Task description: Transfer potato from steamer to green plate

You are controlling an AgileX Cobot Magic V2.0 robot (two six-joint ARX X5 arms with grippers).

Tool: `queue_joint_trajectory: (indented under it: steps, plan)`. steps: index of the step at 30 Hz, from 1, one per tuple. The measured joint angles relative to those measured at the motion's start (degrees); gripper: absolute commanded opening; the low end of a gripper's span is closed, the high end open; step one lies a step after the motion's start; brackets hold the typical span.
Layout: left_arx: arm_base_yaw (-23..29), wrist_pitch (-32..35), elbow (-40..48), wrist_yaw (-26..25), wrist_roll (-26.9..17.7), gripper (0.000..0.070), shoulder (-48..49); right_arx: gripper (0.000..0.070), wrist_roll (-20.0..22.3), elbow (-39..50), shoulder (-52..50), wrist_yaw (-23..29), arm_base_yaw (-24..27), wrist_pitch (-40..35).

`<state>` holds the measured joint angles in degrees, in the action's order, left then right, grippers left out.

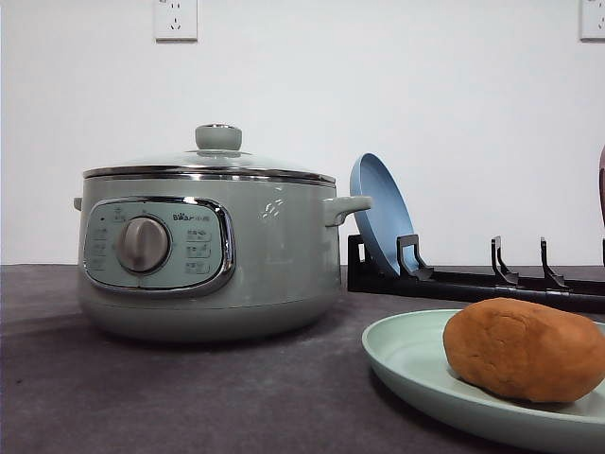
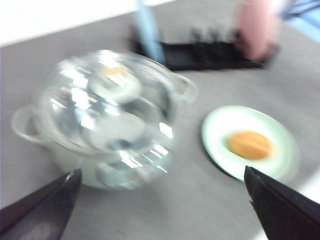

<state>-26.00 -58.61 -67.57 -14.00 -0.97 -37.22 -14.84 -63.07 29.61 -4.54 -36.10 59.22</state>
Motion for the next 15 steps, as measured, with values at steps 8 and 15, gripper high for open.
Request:
queue_joint_trajectory:
  steps: [8, 15]
  plan:
    - [-0.03, -1.42, 2.77, -0.89, 2.43, 0.0676, 7.05, 0.0677, 1.37, 0.00, 0.00, 0.00, 0.00, 0.00]
    - [-0.03, -2.34, 2.80, -0.89, 2.58, 0.0044, 7.20, 0.0003, 1.43, 0.00, 0.00, 0.02, 0.00, 0.05]
